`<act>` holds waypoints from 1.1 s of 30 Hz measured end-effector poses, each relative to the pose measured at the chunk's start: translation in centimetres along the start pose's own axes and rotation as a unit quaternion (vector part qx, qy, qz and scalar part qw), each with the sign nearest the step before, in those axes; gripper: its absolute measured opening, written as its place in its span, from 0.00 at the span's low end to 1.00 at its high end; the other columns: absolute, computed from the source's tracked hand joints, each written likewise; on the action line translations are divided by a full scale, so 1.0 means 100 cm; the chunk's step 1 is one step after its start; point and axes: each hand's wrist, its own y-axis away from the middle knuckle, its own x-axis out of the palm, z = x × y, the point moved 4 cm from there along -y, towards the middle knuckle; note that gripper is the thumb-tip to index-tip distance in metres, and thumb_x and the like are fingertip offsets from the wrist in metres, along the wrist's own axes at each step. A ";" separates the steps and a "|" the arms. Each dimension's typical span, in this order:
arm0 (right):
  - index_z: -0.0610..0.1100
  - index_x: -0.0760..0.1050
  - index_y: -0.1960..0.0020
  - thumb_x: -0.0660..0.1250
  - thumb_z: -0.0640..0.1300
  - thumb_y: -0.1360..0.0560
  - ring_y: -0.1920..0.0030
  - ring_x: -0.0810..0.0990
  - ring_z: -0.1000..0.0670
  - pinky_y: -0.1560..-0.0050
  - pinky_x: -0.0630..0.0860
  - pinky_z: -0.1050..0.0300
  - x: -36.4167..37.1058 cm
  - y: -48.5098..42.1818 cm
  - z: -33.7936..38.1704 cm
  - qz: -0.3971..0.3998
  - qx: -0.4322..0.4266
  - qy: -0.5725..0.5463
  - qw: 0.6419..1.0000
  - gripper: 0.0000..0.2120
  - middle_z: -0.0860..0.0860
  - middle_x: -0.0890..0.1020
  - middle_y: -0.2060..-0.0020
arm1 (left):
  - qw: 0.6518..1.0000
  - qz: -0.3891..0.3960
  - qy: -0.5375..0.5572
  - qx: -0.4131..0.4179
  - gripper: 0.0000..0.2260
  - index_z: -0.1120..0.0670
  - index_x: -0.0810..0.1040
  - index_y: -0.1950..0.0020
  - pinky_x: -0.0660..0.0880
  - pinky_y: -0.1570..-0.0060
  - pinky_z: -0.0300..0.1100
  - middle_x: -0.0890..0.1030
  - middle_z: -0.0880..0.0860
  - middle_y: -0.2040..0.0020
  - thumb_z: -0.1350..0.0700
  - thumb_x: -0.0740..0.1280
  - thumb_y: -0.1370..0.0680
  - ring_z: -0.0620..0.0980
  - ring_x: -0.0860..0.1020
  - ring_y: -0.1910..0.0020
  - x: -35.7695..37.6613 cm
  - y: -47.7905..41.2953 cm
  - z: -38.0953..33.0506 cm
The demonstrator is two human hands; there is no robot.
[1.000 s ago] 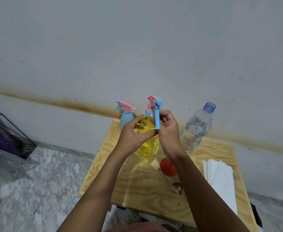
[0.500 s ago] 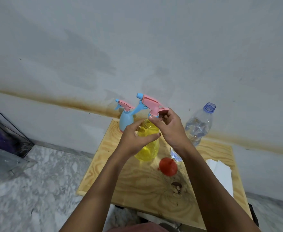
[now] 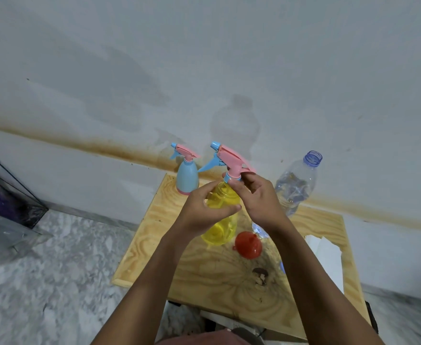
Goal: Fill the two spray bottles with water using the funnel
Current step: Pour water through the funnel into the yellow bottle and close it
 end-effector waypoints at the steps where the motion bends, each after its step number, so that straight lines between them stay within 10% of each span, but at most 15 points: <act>1: 0.58 0.81 0.46 0.68 0.55 0.24 0.45 0.80 0.41 0.41 0.75 0.38 0.002 0.002 -0.001 -0.013 -0.003 0.008 1.000 0.09 0.46 0.84 0.49 | 1.000 -0.005 0.000 0.006 0.20 0.51 0.81 0.39 0.71 0.54 0.27 0.84 0.42 0.52 0.59 0.78 0.29 0.36 0.79 0.54 0.001 0.001 -0.001; 8: 0.59 0.77 0.43 0.71 0.47 0.23 0.46 0.82 0.50 0.45 0.79 0.53 0.007 0.001 0.009 0.026 0.021 -0.030 0.999 0.11 0.53 0.84 0.50 | 0.998 0.048 -0.014 -0.041 0.22 0.45 0.81 0.38 0.78 0.43 0.53 0.85 0.45 0.48 0.52 0.79 0.32 0.50 0.81 0.46 -0.004 0.000 0.013; 12: 0.58 0.77 0.36 0.65 0.51 0.20 0.44 0.80 0.62 0.44 0.76 0.64 0.014 -0.006 0.012 0.117 0.073 -0.028 0.990 0.13 0.60 0.82 0.44 | 0.992 0.101 0.012 -0.077 0.16 0.49 0.83 0.47 0.79 0.46 0.51 0.86 0.49 0.53 0.54 0.80 0.32 0.49 0.83 0.51 0.003 0.007 0.017; 18: 0.43 0.77 0.39 0.60 0.44 0.17 0.54 0.84 0.47 0.45 0.80 0.47 0.027 -0.010 -0.003 0.103 0.093 -0.062 0.988 0.11 0.50 0.83 0.44 | 0.979 0.156 -0.001 -0.132 0.25 0.43 0.79 0.38 0.77 0.43 0.37 0.83 0.42 0.44 0.54 0.81 0.33 0.42 0.79 0.41 -0.011 0.020 0.045; 24: 0.38 0.79 0.44 0.64 0.46 0.20 0.59 0.81 0.48 0.62 0.80 0.52 0.030 -0.004 -0.048 0.117 0.137 -0.038 0.983 0.13 0.43 0.82 0.46 | 0.939 -0.022 -0.170 -0.298 0.36 0.53 0.73 0.30 0.71 0.37 0.44 0.75 0.52 0.33 0.50 0.82 0.35 0.52 0.72 0.32 -0.053 0.049 0.140; 33: 0.46 0.81 0.42 0.65 0.56 0.22 0.56 0.84 0.42 0.58 0.84 0.42 0.047 0.018 -0.114 0.180 0.264 0.075 0.944 0.17 0.47 0.84 0.53 | 0.826 -0.073 -0.415 -0.374 0.42 0.54 0.69 0.37 0.68 0.39 0.53 0.68 0.60 0.35 0.31 0.75 0.40 0.63 0.67 0.36 -0.056 0.067 0.194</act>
